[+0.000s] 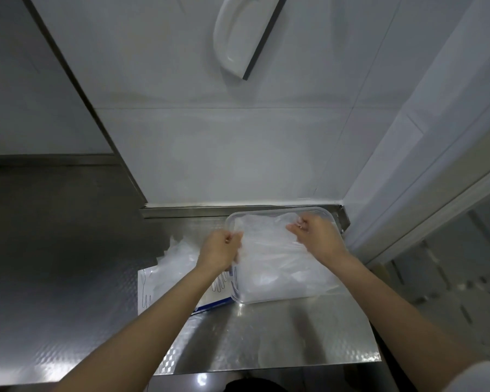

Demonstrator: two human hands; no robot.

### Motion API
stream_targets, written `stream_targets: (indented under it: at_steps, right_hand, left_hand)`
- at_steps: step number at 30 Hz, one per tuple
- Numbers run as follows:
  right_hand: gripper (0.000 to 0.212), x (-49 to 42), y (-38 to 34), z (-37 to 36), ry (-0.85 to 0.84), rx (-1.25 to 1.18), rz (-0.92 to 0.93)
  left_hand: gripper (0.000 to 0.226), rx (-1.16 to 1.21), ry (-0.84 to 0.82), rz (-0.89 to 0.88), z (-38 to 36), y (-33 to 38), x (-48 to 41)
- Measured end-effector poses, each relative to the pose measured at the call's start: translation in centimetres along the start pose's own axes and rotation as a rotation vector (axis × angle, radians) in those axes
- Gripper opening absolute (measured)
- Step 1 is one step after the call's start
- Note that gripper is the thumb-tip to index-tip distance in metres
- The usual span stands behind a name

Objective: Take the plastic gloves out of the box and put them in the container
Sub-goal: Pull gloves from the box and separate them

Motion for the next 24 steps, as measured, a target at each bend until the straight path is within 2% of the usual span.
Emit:
stream_targets:
  at_steps: [2, 3, 4, 6, 8, 10, 12, 14, 16, 18, 19, 21, 22, 24]
  right_hand:
    - [0.037, -0.5, 0.4, -0.8, -0.035, 0.154, -0.004]
    - [0.032, -0.6, 0.5, -1.0, -0.047, 0.237, -0.007]
    - [0.027, -0.8, 0.5, -1.2, -0.047, 0.314, 0.004]
    - [0.033, -0.8, 0.2, -1.4, -0.046, 0.447, 0.032]
    - [0.037, -0.9, -0.2, -1.7, -0.043, 0.507, 0.062]
    - [0.037, -0.9, -0.1, -2.8, -0.091, 0.517, 0.062]
    - [0.037, -1.0, 0.2, -3.4, -0.134, 0.512, 0.034]
    - [0.04, -0.7, 0.0, -2.9, -0.117, 0.494, 0.037]
    - [0.041, 0.0, -1.1, -1.7, -0.009, 0.501, 0.131]
    - [0.032, 1.8, -3.2, -0.3, 0.169, 0.46, 0.366]
    - [0.031, 2.9, -4.3, -0.3, 0.187, 0.42, 0.488]
    - [0.042, 4.5, -5.1, -1.7, 0.144, 0.399, 0.715]
    - [0.043, 4.7, -4.9, -2.8, 0.093, 0.439, 0.764]
    - [0.042, 3.5, -3.8, -4.9, -0.058, 0.501, 0.686]
  left_hand:
    - [0.04, -0.105, 0.05, -0.002, 0.8, 0.2, -0.2]
    - [0.036, -0.157, 0.128, -0.026, 1.7, 0.6, -0.2]
    - [0.028, -0.202, 0.224, -0.073, 2.6, 1.1, -0.1]
    - [0.012, -0.256, 0.346, -0.275, 3.5, 3.3, 0.6]
    - [0.008, -0.346, 0.231, -0.54, 1.4, 5.9, 1.2]
    - [0.024, -0.52, -0.042, -0.689, -2.9, 6.5, 1.4]
    - [0.036, -0.791, -0.296, -0.658, -6.8, 4.5, 0.9]
    - [0.043, -1.023, -0.464, -0.547, -8.7, 2.2, 0.3]
    - [0.045, -1.099, -0.509, -0.492, -9.3, 1.5, -0.1]
    - [0.044, -1.115, -0.494, -0.497, -9.7, 1.8, -0.6]
    - [0.043, -1.133, -0.481, -0.517, -9.9, 2.1, -0.7]
    - [0.04, -1.167, -0.455, -0.571, -10.3, 2.5, -1.1]
    - [0.039, -1.183, -0.445, -0.592, -10.6, 2.5, -1.3]
    - [0.04, -1.211, -0.449, -0.61, -11.0, 2.2, -1.7]
Point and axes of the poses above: each hand's wrist, its own x-axis away from the middle knuckle, its own z-axis out of the back of the hand, y = z × x, the point moved 9 cm from there along -x, towards the middle knuckle, and after that the axes turned 8 degrees about -z, right-handed, at the moved point
